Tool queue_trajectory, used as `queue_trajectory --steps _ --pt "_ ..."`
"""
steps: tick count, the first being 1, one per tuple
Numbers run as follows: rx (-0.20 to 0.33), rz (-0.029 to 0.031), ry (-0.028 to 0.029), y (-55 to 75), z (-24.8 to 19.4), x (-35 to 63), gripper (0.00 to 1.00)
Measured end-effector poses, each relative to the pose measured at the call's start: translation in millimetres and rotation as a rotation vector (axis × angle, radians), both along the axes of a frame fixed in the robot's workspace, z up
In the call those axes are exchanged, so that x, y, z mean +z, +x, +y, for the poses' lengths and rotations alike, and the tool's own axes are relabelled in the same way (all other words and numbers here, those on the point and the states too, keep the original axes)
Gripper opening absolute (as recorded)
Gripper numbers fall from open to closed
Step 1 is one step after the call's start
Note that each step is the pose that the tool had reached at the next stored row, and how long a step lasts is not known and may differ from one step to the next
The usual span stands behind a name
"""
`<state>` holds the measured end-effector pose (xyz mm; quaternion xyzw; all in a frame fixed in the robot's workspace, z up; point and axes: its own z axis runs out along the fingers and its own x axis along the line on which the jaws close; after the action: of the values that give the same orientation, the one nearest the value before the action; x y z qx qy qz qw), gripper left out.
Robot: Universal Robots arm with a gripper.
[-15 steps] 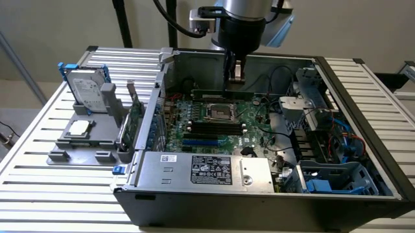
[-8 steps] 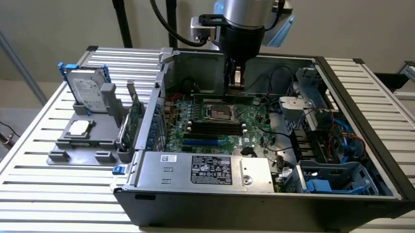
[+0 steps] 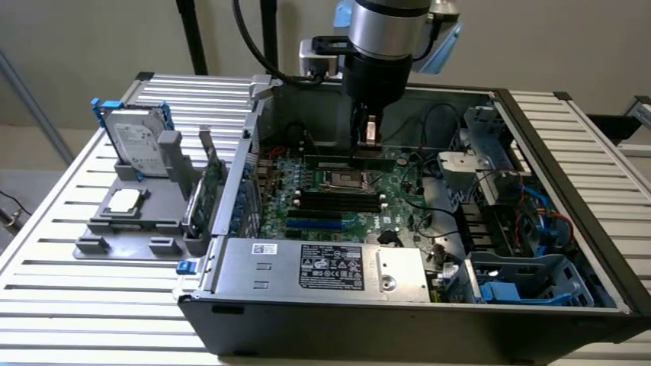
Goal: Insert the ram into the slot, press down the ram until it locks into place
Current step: 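Insert the ram into the slot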
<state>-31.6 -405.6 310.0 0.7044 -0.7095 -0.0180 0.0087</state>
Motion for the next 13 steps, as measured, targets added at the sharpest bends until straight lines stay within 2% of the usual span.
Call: queue_trajectory --steps 13 --pt "0.0 0.0 -0.0001 0.0 0.0 -23.7 0.13"
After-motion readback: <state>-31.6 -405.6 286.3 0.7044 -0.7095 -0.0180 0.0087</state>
